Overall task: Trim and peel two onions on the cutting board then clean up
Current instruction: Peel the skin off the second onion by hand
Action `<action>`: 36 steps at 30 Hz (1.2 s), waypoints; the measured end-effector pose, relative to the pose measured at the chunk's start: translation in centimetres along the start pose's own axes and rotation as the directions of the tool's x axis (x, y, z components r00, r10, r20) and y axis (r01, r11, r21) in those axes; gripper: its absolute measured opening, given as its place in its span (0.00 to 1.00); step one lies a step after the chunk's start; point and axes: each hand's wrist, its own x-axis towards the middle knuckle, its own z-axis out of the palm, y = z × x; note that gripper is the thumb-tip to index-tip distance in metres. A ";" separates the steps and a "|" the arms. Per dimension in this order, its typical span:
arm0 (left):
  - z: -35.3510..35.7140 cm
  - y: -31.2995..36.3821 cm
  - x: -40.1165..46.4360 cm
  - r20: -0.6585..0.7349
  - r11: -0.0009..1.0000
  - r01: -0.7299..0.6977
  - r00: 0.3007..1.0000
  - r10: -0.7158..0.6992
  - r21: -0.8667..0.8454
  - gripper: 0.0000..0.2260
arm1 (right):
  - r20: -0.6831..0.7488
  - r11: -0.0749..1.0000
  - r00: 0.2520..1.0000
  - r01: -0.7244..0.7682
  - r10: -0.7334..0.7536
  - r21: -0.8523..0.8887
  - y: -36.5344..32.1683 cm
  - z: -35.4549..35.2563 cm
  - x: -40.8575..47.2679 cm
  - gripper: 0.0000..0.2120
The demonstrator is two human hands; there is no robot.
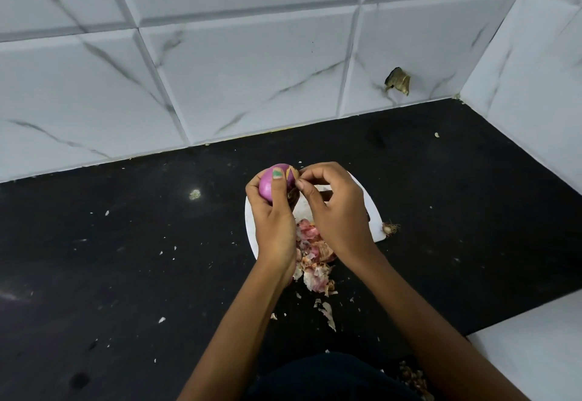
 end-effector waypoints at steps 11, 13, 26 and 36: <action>-0.7 -0.4 0.1 0.049 0.997 -0.019 0.999 0.015 0.069 0.20 | 0.067 0.991 0.989 -0.130 0.129 0.006 0.2 -0.6 0.8 0.02; -0.9 -0.2 0.2 0.046 0.997 -0.014 0.999 0.010 0.082 0.22 | 0.132 0.968 0.972 -0.213 0.196 0.135 0.0 -1.3 1.0 0.01; -1.3 0.5 0.6 0.053 0.987 -0.057 0.997 0.050 0.147 0.15 | 0.286 0.982 0.950 -0.160 0.127 0.098 -0.8 -2.5 1.2 0.10; -1.3 0.1 0.9 0.069 0.981 -0.072 0.996 0.061 0.178 0.11 | 0.231 0.996 0.969 -0.092 0.089 0.004 -0.8 -2.5 1.5 0.05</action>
